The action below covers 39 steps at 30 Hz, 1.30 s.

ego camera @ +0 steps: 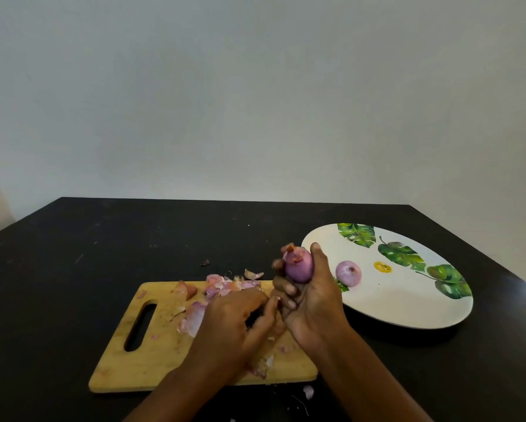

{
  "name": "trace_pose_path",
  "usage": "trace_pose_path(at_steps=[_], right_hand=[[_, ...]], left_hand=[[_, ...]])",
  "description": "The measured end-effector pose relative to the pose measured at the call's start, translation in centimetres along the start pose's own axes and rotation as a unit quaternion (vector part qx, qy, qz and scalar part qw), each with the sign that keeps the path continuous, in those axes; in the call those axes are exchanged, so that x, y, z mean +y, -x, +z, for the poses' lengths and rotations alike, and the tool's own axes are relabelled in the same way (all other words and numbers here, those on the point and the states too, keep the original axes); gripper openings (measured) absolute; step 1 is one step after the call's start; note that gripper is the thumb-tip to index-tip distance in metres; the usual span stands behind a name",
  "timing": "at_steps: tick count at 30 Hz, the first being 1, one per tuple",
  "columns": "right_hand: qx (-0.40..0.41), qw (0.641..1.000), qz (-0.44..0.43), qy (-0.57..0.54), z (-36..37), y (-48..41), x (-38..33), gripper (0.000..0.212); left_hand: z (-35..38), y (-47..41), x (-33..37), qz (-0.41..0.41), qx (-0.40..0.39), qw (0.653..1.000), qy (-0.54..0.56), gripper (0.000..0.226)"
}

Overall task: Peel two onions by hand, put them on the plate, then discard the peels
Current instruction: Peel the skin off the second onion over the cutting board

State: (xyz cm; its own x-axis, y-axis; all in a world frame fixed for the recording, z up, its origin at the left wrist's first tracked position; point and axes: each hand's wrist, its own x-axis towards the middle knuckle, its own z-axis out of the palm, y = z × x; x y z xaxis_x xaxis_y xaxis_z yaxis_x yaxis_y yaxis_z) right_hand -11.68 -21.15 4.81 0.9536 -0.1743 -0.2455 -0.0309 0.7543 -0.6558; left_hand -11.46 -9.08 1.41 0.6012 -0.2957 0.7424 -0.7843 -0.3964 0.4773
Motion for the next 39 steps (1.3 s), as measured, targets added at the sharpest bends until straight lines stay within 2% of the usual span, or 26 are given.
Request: trace_pose_path(at_steps=[5, 8, 10, 12, 15, 16, 18, 21, 24, 27, 31, 35, 39], right_hand=[[-0.004, 1.000, -0.024, -0.002, 0.1, 0.0, 0.0, 0.042], [0.010, 1.000, -0.022, 0.008, 0.2, 0.1, 0.2, 0.038], [0.014, 1.000, -0.015, 0.014, 0.2, 0.2, 0.2, 0.040], [0.008, 1.000, -0.009, 0.025, 0.1, 0.3, 0.4, 0.038], [-0.011, 0.998, -0.019, 0.051, 0.1, 0.5, 0.6, 0.034], [-0.018, 0.998, -0.021, 0.055, 0.2, 0.5, 0.7, 0.034], [-0.036, 0.998, -0.018, 0.052, 0.3, 0.6, 0.8, 0.039], [-0.061, 0.996, -0.007, 0.071, 0.2, 0.2, 1.3, 0.059], [-0.073, 0.992, -0.021, 0.096, -0.1, -0.1, 1.7, 0.050], [-0.078, 0.991, -0.026, 0.103, -0.1, 0.0, 1.7, 0.042], [-0.066, 0.989, -0.022, 0.128, -0.1, 0.0, 1.9, 0.036], [-0.086, 0.991, -0.018, 0.097, -0.3, -0.1, 1.9, 0.031], [-0.128, 0.989, -0.035, 0.060, -0.6, -0.2, 1.4, 0.030]], left_hand=[[-0.5, -0.2, -0.1, -0.036, 0.040, 0.998, 0.032, 0.021], [-0.9, -0.2, -0.4, -0.075, 0.089, 0.993, 0.031, 0.015], [-1.3, -0.3, -0.4, -0.102, 0.108, 0.988, 0.038, 0.032], [-1.8, -0.5, -0.4, -0.113, 0.111, 0.986, 0.044, 0.036], [-2.1, -0.8, -0.4, -0.123, 0.123, 0.983, 0.057, 0.021], [-2.1, -0.8, -0.4, -0.123, 0.122, 0.983, 0.064, 0.024], [-2.0, -0.8, -0.4, -0.118, 0.114, 0.985, 0.059, 0.035], [-2.0, -1.0, 0.1, -0.138, 0.104, 0.981, 0.083, 0.020], [-1.7, -1.0, 0.1, -0.167, 0.115, 0.973, 0.112, 0.017], [-1.6, -0.8, 0.1, -0.191, 0.131, 0.966, 0.116, 0.023], [-1.7, -0.9, 0.1, -0.219, 0.122, 0.958, 0.138, 0.016], [-1.9, -1.1, 0.1, -0.243, 0.129, 0.947, 0.164, 0.014], [-2.5, -1.6, -0.2, -0.254, 0.157, 0.939, 0.171, 0.031]])
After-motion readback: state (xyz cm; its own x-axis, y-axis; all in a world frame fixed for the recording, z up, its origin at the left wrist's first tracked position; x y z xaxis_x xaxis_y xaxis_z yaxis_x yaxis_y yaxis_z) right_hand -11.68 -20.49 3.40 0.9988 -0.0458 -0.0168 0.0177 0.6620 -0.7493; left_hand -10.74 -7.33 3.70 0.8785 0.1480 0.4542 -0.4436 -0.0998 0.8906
